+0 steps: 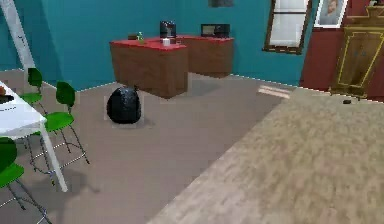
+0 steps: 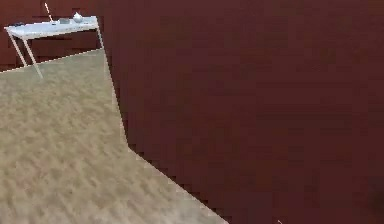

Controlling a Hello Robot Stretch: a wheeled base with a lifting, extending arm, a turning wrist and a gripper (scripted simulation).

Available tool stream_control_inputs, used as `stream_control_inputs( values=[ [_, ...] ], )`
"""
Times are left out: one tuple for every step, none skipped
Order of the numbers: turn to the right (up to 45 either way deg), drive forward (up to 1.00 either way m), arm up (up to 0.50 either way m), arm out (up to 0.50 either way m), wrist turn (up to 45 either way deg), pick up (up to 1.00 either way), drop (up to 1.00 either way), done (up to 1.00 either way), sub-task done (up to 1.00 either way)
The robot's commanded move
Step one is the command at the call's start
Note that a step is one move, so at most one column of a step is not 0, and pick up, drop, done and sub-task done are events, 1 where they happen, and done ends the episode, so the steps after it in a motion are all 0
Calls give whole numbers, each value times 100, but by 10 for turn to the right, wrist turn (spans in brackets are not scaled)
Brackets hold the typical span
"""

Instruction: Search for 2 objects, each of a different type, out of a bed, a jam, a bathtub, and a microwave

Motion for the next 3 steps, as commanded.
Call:
stream_control_inputs(
  values=[
    [0,100,0,0,0,0,0,0,0],
    [0,100,0,0,0,0,0,0,0],
    [30,0,0,0,0,0,0,0,0]
  ],
)
